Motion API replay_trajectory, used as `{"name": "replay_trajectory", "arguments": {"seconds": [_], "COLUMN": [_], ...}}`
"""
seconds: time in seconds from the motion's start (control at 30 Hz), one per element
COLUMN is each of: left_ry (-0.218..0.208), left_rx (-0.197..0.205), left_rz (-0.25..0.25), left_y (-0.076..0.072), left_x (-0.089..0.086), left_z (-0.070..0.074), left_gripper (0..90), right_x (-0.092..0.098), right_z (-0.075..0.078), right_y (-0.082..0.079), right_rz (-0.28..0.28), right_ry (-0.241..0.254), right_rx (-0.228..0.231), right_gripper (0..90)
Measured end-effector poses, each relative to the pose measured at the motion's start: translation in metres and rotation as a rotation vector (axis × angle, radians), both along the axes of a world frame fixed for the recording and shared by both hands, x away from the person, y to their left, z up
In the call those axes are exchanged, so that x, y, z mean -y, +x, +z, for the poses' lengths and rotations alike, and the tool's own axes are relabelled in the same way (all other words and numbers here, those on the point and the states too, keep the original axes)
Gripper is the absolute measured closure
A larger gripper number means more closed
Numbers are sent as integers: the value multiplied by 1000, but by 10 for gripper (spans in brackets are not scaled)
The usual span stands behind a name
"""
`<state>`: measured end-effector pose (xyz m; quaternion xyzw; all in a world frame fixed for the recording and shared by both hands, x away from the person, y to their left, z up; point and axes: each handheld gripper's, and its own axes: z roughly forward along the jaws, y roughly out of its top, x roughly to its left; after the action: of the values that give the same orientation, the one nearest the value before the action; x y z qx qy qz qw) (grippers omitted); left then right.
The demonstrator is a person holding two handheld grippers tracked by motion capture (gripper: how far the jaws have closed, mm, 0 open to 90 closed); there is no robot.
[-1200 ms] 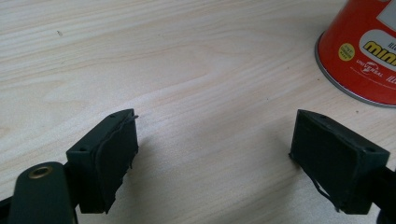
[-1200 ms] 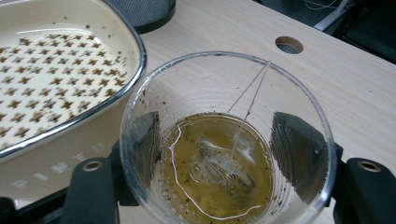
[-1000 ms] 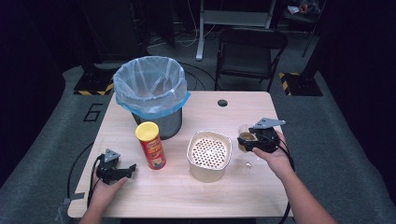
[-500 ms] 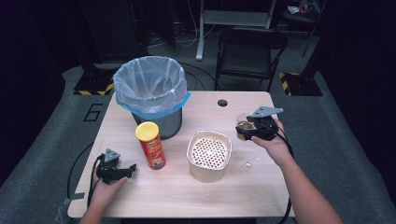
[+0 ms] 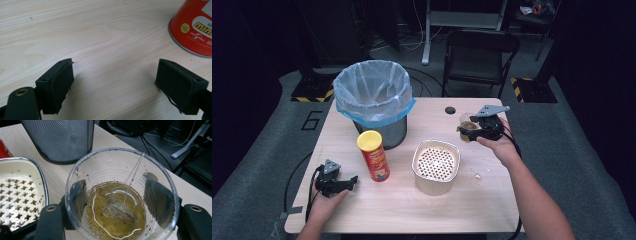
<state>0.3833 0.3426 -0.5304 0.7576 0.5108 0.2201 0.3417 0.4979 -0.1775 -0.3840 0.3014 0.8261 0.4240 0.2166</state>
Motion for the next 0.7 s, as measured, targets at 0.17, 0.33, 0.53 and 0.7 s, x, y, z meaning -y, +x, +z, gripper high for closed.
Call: {"name": "replay_trajectory", "arguments": {"seconds": [0.17, 0.33, 0.53, 0.7], "left_ry": [0, 0, 0, 0], "left_rx": [0, 0, 0, 0], "left_rz": [0, 0, 0, 0], "left_y": [0, 0, 0, 0], "left_x": [0, 0, 0, 0], "left_z": [0, 0, 0, 0], "left_gripper": [145, 145, 145, 145], "right_x": [-4, -13, -18, -24], "right_z": [-1, 1, 4, 5], "right_y": [0, -6, -10, -11], "right_rz": [23, 60, 90, 123], "right_ry": [-17, -72, -123, -180], "right_rx": [40, 150, 256, 295], "right_gripper": [353, 354, 353, 354]}}
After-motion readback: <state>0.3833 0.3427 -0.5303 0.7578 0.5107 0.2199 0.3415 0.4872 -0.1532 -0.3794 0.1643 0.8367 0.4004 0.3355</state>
